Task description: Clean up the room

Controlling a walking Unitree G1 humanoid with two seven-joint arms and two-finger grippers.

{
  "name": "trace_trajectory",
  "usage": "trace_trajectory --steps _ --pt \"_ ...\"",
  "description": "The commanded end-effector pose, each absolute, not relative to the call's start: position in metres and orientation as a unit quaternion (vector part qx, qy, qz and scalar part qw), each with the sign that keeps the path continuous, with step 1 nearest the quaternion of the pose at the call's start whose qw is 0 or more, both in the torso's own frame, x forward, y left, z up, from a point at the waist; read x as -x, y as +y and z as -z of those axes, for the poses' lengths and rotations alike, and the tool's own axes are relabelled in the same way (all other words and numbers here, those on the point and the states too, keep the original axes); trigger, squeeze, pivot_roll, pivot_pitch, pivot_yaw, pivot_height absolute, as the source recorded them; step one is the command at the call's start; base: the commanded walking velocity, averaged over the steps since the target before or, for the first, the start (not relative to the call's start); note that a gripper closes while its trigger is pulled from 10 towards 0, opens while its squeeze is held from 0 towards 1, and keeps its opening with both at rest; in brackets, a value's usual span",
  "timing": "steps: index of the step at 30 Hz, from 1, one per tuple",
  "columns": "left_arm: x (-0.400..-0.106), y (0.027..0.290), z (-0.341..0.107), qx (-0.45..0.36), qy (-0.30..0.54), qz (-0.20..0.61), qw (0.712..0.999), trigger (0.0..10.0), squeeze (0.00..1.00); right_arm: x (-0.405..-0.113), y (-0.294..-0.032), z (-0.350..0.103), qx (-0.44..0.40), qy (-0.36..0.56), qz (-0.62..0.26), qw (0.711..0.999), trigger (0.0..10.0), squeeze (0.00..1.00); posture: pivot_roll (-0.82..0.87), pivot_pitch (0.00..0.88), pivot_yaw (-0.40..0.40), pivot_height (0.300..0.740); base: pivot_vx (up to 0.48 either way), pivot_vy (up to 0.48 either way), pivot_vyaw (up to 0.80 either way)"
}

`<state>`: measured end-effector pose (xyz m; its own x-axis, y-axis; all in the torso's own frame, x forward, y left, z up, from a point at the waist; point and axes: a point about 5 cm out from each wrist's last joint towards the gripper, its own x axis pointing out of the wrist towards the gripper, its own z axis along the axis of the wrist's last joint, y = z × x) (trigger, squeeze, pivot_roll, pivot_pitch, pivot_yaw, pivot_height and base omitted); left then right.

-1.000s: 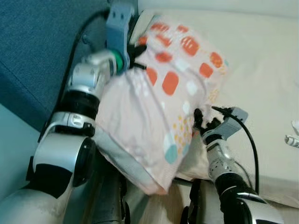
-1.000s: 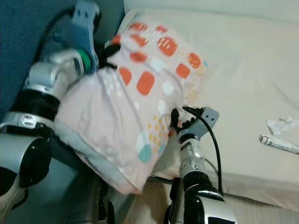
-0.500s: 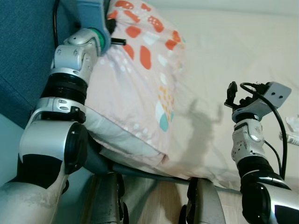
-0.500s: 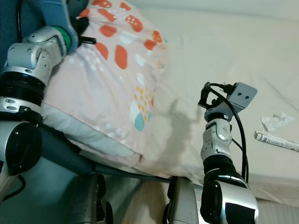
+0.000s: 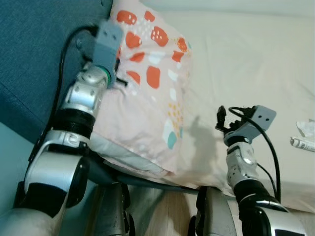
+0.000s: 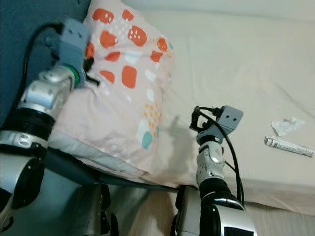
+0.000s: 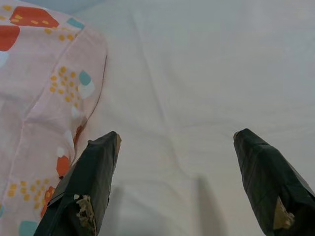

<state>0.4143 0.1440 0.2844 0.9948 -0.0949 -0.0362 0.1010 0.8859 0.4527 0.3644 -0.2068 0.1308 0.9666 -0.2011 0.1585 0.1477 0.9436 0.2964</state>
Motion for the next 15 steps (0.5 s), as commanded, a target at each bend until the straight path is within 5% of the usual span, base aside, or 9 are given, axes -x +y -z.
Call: trace_trajectory --steps 1,2,3,4,8,9,10,11,15 --pt "-0.413 0.149 -0.267 -0.262 0.031 0.053 0.963 10.0 0.00 -0.359 -0.208 -0.120 -0.141 -0.079 0.093 0.982 10.0 0.00 0.19 0.176 0.095 0.582 0.000 0.000 0.00" --pt "-0.413 0.149 -0.267 -0.271 0.025 0.057 0.960 10.0 0.78 -0.358 -0.209 -0.119 -0.141 -0.078 0.093 0.983 10.0 0.00 0.19 0.176 0.093 0.582 0.000 0.000 0.00" --pt "-0.413 0.149 -0.267 -0.271 0.025 0.057 0.960 10.0 0.78 -0.358 -0.209 -0.119 -0.141 -0.078 0.093 0.983 10.0 0.00 0.19 0.176 0.093 0.582 0.000 0.000 0.00" --pt "-0.412 0.150 -0.270 -0.278 0.017 0.054 0.959 10.0 1.00 -0.358 -0.209 -0.119 -0.141 -0.078 0.093 0.983 10.0 0.00 0.19 0.176 0.093 0.582 0.000 0.000 0.00" --pt "-0.410 0.149 -0.296 -0.248 -0.057 0.037 0.966 10.0 1.00 -0.359 -0.209 -0.119 -0.140 -0.078 0.092 0.983 10.0 0.00 0.19 0.175 0.086 0.582 0.000 0.000 0.00" --pt "-0.406 0.146 -0.311 -0.214 -0.090 0.050 0.971 10.0 0.58 -0.359 -0.208 -0.120 -0.139 -0.079 0.090 0.983 10.0 0.00 0.19 0.175 0.086 0.582 0.000 0.000 0.00" --pt "-0.404 0.144 -0.320 -0.192 -0.109 0.062 0.973 10.0 0.58 -0.360 -0.207 -0.121 -0.139 -0.079 0.088 0.983 10.0 0.00 0.19 0.175 0.086 0.582 0.000 0.000 0.00" --pt "-0.400 0.141 -0.329 -0.170 -0.124 0.092 0.973 10.0 0.00 -0.360 -0.206 -0.121 -0.138 -0.080 0.086 0.983 10.0 0.00 0.19 0.172 0.083 0.582 0.000 0.000 0.00" --pt "-0.379 0.138 -0.336 -0.184 -0.125 0.214 0.951 10.0 0.00 -0.360 -0.205 -0.122 -0.137 -0.081 0.083 0.984 10.0 0.00 0.19 0.167 0.089 0.582 0.000 0.000 0.00"
